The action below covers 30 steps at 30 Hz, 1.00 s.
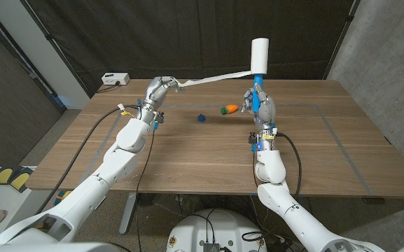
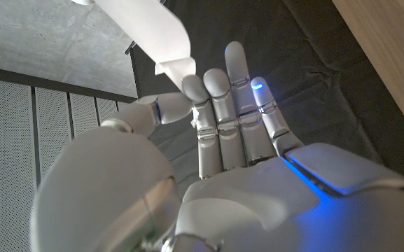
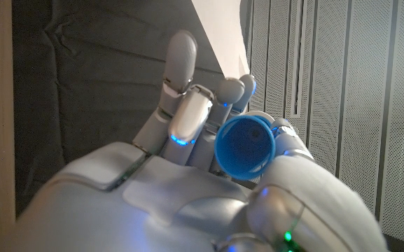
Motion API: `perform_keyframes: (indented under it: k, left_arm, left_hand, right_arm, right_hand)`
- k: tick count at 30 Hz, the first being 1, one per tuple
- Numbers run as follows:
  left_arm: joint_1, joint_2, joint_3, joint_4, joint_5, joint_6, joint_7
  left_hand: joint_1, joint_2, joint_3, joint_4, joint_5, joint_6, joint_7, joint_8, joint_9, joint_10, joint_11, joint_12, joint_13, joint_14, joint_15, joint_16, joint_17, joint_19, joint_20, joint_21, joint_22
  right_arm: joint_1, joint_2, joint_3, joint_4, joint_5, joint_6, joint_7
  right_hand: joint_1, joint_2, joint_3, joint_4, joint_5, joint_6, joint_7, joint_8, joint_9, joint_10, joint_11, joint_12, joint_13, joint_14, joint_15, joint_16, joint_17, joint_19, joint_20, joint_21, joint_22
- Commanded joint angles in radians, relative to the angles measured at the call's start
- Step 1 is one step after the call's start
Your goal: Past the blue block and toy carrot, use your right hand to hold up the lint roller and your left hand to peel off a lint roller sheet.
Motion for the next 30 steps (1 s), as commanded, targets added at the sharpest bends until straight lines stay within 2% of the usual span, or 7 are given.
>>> perform_keyframes:
  k: [1,14,21,30]
  left_arm:
    - [0.05,-0.005,-0.029,-0.013,-0.012,-0.035,0.025]
    - [0.081,-0.005,-0.051,-0.009,-0.032,-0.073,0.017]
    - [0.095,-0.024,-0.069,0.014,-0.043,-0.122,0.022]
    - [0.132,-0.046,-0.105,0.018,-0.029,-0.166,0.074]
  left_hand:
    - [-0.003,0.015,0.15,-0.125,0.014,0.146,0.024,0.176,0.018,0.01,-0.005,0.015,0.017,0.035,-0.021,0.014,0.017,0.004,0.007,0.014,-0.008]
    - [-0.009,0.019,0.152,-0.124,0.019,0.155,0.023,0.183,0.045,0.005,0.005,0.04,0.031,0.03,-0.016,0.032,0.054,-0.003,0.011,0.026,-0.033]
    - [-0.004,0.027,0.152,-0.124,0.017,0.132,0.024,0.158,0.03,-0.001,0.011,0.032,0.004,0.012,-0.002,0.04,0.082,-0.031,0.021,0.038,-0.045]
    - [-0.004,0.027,0.154,-0.123,0.021,0.145,0.025,0.157,0.038,0.008,0.016,0.024,-0.006,0.011,-0.004,0.048,0.103,-0.038,0.018,0.051,-0.06]
  right_arm:
    - [0.0,0.011,-0.004,0.0,-0.023,0.002,-0.015]
    - [-0.009,0.023,-0.003,-0.011,-0.063,0.002,-0.041]
    - [-0.008,0.031,-0.004,-0.011,-0.084,-0.003,-0.055]
    - [0.005,0.044,-0.012,0.01,-0.098,-0.002,-0.067]
  right_hand:
    - [0.005,0.011,0.211,0.203,0.004,0.171,0.012,0.008,-0.001,0.138,0.093,0.006,0.004,0.0,-0.004,0.007,0.002,-0.001,-0.002,0.007,0.0]
    - [0.003,0.011,0.212,0.203,0.004,0.17,0.012,0.012,-0.007,0.137,0.092,0.005,0.0,0.0,-0.004,0.007,0.002,-0.002,-0.002,0.008,0.0]
    - [0.002,0.011,0.212,0.203,0.004,0.167,0.015,0.017,-0.006,0.137,0.093,0.006,0.001,0.0,-0.004,0.007,0.002,-0.002,-0.002,0.009,0.0]
    - [0.001,0.012,0.213,0.203,0.004,0.166,0.013,0.019,-0.012,0.136,0.092,0.005,-0.002,0.0,-0.004,0.007,0.002,-0.003,-0.002,0.01,0.0]
